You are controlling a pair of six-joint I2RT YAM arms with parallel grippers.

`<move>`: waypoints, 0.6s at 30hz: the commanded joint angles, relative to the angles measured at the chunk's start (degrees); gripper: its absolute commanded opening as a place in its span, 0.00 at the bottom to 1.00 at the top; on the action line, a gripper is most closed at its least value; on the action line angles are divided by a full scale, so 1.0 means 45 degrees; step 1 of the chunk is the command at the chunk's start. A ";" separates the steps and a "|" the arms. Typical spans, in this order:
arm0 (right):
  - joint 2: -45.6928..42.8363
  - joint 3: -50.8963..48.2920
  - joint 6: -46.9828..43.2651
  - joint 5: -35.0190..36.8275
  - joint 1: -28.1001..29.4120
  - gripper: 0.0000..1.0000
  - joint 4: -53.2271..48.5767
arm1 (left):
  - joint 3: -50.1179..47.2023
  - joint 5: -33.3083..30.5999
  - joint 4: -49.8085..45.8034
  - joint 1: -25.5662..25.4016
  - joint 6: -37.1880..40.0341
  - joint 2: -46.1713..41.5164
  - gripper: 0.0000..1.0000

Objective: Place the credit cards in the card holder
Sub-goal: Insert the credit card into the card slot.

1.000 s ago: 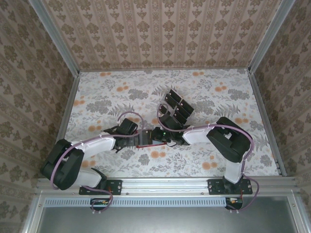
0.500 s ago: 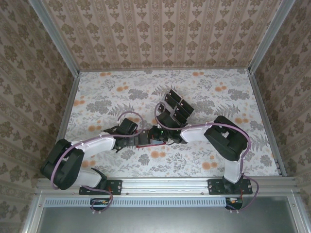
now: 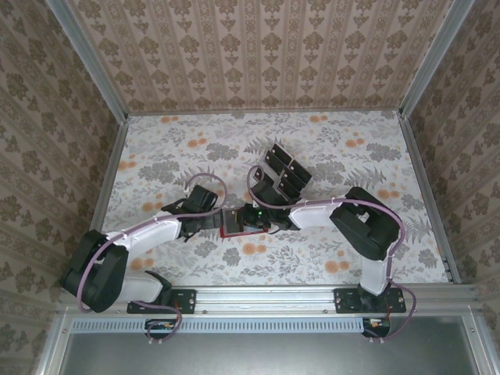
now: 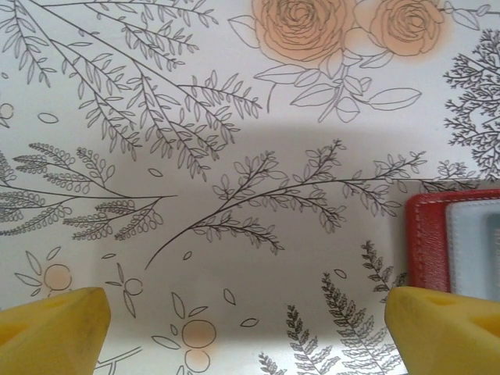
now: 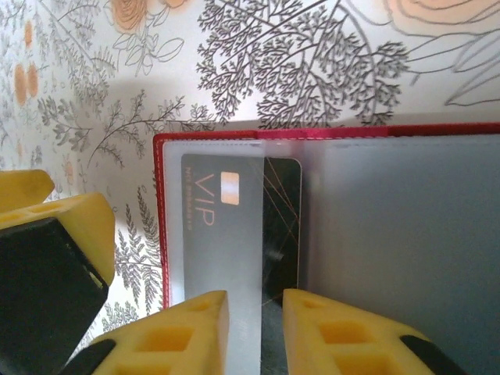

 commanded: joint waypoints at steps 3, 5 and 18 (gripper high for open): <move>-0.0214 0.0601 -0.0587 0.0536 0.0047 0.30 -0.1294 | 0.0047 -0.0250 -0.0452 0.0182 -0.0180 0.0292 1.00; -0.0072 0.0670 -0.0586 0.0481 0.0045 0.29 -0.1266 | 0.0007 -0.0250 -0.0417 0.0192 -0.0208 0.0472 1.00; -0.0109 0.0880 -0.0814 0.0713 0.0052 0.30 -0.1805 | -0.0265 -0.0152 0.0031 0.0182 -0.0297 0.1157 1.00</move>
